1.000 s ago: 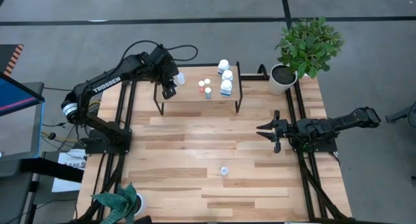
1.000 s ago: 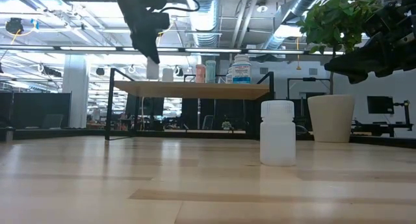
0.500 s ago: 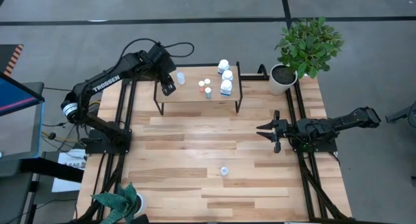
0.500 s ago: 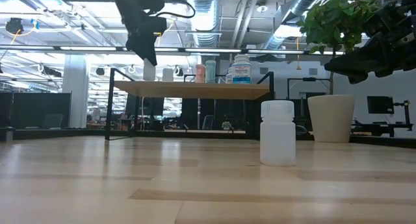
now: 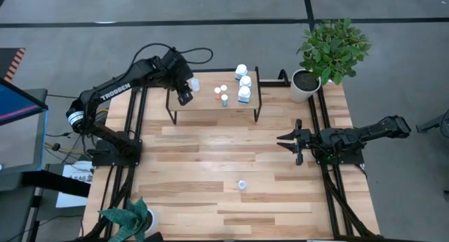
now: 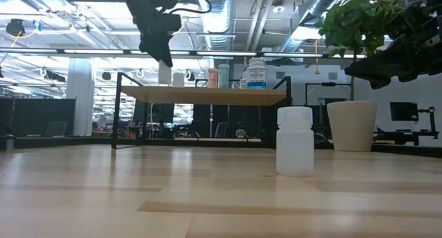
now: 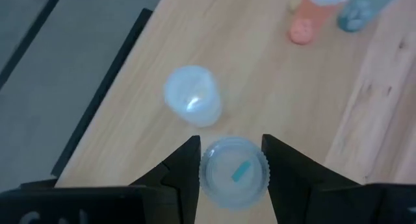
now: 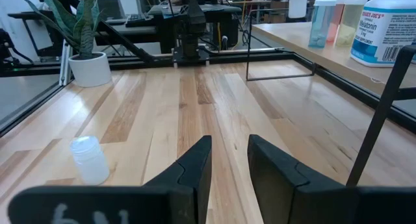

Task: Pick and place medicine bottles onto shelf by color
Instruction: Put the left transparent pill bottle on the shelf, then put the transparent pill bottle on the shelf

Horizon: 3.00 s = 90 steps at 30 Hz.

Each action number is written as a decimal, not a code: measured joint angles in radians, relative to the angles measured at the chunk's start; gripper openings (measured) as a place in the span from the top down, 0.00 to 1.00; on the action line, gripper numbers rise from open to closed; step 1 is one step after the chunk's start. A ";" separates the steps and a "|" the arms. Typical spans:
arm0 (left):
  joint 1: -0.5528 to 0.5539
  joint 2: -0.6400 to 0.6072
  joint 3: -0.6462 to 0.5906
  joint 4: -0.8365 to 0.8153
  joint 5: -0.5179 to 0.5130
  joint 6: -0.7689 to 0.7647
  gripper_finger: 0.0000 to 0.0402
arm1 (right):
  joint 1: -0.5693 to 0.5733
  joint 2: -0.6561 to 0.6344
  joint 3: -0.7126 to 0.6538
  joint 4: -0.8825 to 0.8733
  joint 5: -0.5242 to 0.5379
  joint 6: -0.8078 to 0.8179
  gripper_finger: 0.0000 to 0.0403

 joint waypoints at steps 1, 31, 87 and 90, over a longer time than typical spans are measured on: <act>-0.001 0.000 0.000 -0.001 0.002 0.000 0.69 | 0.000 0.000 0.000 0.000 0.000 0.000 0.70; -0.016 0.000 0.001 0.008 0.021 -0.022 0.51 | 0.000 0.000 0.000 0.000 0.000 0.000 0.70; -0.928 0.579 0.083 0.669 0.045 -0.184 0.22 | 0.000 0.000 0.000 0.000 0.000 0.000 0.70; -0.928 0.616 0.082 0.677 0.047 -0.190 0.22 | 0.000 0.000 0.000 0.000 0.000 0.000 0.70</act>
